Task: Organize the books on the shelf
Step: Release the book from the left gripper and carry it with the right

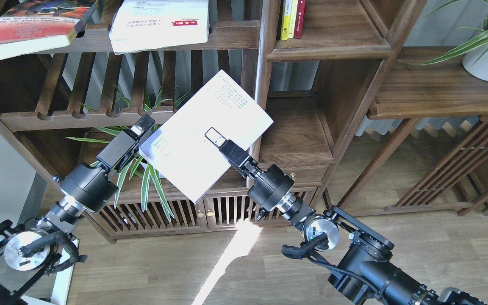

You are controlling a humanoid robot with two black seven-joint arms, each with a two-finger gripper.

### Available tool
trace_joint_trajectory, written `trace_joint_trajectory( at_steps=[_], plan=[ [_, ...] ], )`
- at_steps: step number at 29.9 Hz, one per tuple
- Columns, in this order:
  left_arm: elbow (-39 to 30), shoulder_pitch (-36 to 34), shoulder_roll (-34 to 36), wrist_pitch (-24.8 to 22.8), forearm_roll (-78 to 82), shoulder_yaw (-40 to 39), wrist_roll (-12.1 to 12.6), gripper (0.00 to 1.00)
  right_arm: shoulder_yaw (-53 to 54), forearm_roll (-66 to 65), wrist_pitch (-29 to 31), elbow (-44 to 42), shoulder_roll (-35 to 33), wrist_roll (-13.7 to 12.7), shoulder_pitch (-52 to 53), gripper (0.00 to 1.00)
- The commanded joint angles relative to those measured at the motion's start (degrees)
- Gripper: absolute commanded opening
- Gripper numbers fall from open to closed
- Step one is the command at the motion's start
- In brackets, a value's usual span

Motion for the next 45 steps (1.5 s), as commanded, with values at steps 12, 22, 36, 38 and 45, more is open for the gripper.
trace_joint_trajectory(
  at_steps=[12,22,36,38,45],
  plan=[
    [8.2,4.2,3.6,0.0,0.1,-2.8,-0.7,0.98,-1.0,0.0,0.0,3.3,0.0,-0.6,-5.2,0.10],
    [21.9,4.3,4.5,0.0,0.1,-3.7,-0.2,0.98,-1.0,-1.4,0.0,4.5,-11.1,-4.3,-3.8,0.05],
    [29.1,4.5,3.5,0.0,0.2,-3.0,-0.5,0.98,0.5,-2.2,0.0,10.0,-31.8,-5.7,0.1,0.03],
    [30.5,4.5,3.3,0.0,0.1,-2.9,-0.6,0.98,0.7,-2.3,0.0,10.1,-33.8,-5.7,1.6,0.03],
    [33.6,4.4,1.7,0.0,0.1,-2.9,-1.0,0.98,0.7,-2.4,-1.7,10.5,-40.7,-6.0,9.5,0.03]
  ],
)
